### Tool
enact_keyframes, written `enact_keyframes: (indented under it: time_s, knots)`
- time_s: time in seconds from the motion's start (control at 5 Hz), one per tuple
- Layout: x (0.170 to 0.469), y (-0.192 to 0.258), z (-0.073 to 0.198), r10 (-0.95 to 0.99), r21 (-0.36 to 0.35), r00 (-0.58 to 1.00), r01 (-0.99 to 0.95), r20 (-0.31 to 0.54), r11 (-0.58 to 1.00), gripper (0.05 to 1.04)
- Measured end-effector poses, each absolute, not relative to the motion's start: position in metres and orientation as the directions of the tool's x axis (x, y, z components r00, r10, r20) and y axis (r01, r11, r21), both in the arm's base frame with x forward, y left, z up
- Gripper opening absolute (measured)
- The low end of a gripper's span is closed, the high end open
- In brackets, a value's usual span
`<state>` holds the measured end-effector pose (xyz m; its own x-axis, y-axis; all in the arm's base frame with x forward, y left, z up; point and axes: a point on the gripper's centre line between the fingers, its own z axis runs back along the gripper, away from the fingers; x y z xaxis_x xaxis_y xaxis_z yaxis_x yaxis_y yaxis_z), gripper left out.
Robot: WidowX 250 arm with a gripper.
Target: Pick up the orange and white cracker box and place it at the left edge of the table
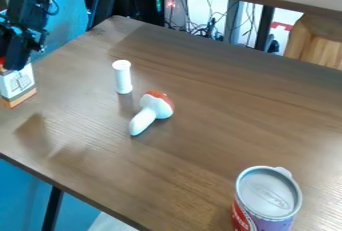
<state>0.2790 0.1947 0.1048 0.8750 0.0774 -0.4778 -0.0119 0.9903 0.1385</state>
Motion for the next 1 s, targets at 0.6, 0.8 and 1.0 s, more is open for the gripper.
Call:
enact_keyframes:
  time_s: [0.6,0.8,1.0]
  knots:
    - [0.277,0.199,0.077,-0.118,0.105,0.929,0.164,-0.351,0.981,0.373]
    - [0.278,0.199,0.077,-0.121,0.097,0.926,0.165,-0.357,0.981,0.416]
    - [0.274,0.196,0.072,-0.111,0.054,0.918,0.142,-0.38,0.988,0.73]
